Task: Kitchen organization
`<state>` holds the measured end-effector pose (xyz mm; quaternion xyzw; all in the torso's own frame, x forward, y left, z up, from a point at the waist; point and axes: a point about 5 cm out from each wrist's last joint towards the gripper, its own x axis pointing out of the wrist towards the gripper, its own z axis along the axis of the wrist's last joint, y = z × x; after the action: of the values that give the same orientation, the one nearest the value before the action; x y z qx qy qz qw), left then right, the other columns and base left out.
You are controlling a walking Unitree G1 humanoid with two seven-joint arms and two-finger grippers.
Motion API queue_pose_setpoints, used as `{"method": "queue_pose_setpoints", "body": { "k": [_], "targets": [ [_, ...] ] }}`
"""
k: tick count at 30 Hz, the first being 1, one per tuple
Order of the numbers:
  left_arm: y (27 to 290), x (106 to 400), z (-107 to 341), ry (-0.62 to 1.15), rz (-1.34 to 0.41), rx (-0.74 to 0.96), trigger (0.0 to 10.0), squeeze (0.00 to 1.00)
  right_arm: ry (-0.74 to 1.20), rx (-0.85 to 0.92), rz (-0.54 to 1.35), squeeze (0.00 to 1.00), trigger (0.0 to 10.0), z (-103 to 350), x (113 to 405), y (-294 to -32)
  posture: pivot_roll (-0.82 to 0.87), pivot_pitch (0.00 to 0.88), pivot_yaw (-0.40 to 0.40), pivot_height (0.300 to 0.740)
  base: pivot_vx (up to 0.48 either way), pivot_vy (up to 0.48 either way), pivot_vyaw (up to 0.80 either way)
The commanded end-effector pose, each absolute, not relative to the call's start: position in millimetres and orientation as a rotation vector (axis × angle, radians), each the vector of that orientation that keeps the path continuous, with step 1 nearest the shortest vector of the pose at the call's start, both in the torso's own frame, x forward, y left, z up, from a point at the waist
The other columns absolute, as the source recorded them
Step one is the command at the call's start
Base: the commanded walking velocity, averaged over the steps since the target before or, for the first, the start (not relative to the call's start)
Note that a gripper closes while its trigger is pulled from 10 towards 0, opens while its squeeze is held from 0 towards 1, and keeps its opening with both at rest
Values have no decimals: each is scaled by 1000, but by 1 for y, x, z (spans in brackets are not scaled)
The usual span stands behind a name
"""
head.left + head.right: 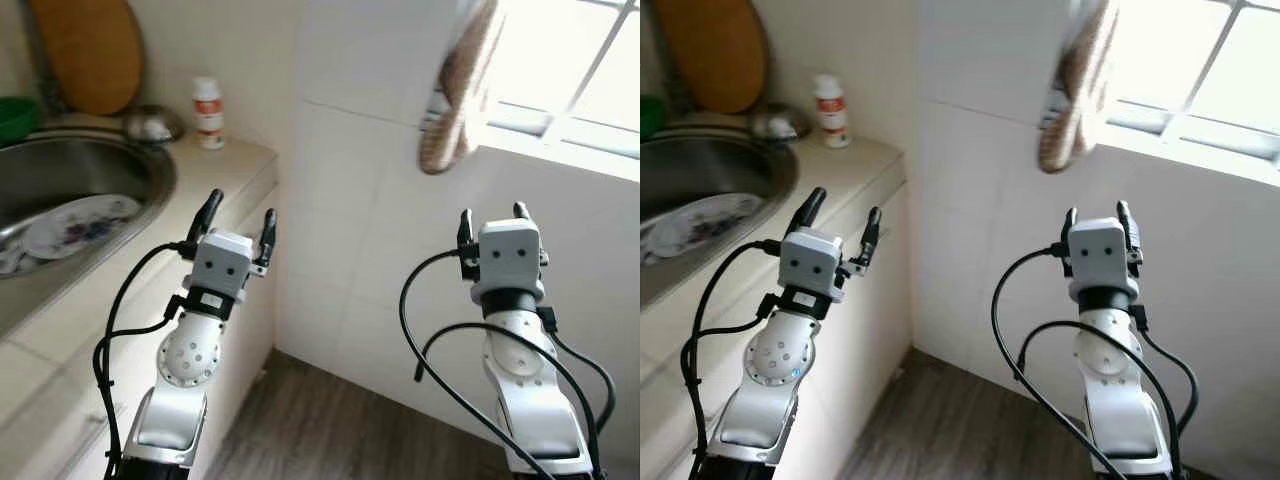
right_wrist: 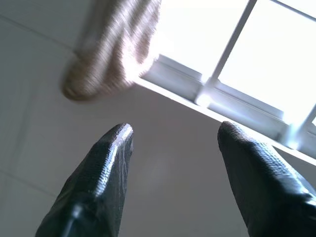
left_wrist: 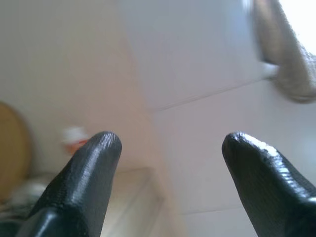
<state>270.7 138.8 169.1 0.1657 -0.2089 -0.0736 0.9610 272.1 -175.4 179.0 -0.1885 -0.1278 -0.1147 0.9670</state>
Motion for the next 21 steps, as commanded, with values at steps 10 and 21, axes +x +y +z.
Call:
{"method": "queue_pose_setpoints", "body": {
  "k": [10,21],
  "targets": [
    [133,270,167,-413,-166,333,10000,0,-234,-412,-265,0,10000,176,273,-181,35,0,-56,740,0,-480,0],
    [133,270,165,-403,-169,320,10000,0,-209,-410,-282,0,10000,173,275,-184,31,0,-55,740,0,-332,0]
  ]
}}
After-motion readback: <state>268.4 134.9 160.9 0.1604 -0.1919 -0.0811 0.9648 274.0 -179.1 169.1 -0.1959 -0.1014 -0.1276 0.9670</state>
